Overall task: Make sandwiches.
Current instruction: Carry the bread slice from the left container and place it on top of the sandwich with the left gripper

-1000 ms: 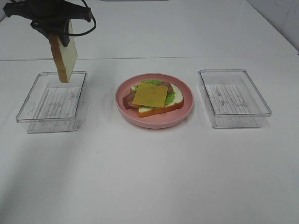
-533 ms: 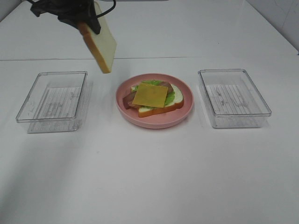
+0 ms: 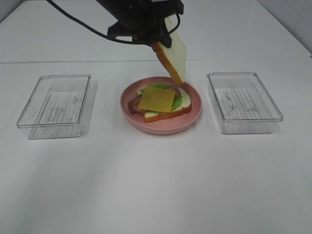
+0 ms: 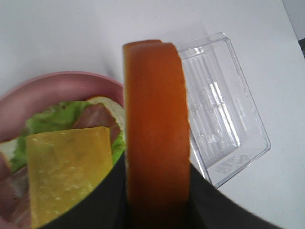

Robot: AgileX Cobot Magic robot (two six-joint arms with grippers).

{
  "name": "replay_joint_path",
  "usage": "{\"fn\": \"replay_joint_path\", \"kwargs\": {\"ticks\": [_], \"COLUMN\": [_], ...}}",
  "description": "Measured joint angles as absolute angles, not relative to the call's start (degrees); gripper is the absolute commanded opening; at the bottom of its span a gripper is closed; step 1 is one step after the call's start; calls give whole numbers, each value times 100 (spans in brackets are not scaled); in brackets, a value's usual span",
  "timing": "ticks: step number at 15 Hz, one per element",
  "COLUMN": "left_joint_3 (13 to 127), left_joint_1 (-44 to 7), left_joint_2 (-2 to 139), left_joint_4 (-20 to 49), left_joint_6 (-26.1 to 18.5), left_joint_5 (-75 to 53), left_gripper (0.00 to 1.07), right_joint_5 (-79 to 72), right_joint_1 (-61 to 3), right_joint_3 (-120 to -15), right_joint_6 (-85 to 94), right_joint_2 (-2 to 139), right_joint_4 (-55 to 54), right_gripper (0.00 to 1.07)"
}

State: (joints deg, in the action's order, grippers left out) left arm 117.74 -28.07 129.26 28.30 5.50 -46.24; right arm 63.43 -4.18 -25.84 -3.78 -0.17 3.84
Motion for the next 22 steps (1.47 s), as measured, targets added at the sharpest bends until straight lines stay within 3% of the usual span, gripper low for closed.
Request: {"fn": "replay_joint_path", "kwargs": {"ticks": [4, 7, 17, 19, 22], "left_joint_3": [11774, 11774, 11774, 11774, 11774], "left_joint_1": [-2859, -2853, -2584, -2584, -2584], "left_joint_2": [13505, 13722, 13831, 13831, 13837], "left_joint_4": [3627, 3787, 3564, 3449, 3060], "left_joint_6": [413, 355, 596, 642, 722], "left_joint_5": [-4274, -4148, -4423, -4440, -4566], "left_gripper": [0, 0, 0, 19, 81], "right_joint_5": [6343, 6343, 6343, 6343, 6343], "right_joint_1": [-418, -418, -418, -418, -418], "right_joint_3": [-2584, -2584, -2584, -2584, -2584], "right_joint_6": [-378, -378, -378, -378, -378], "right_joint_2": [-17, -17, -17, -17, -17], "right_joint_4": [384, 384, 384, 384, 384], "right_gripper": [99, 99, 99, 99, 99]}}
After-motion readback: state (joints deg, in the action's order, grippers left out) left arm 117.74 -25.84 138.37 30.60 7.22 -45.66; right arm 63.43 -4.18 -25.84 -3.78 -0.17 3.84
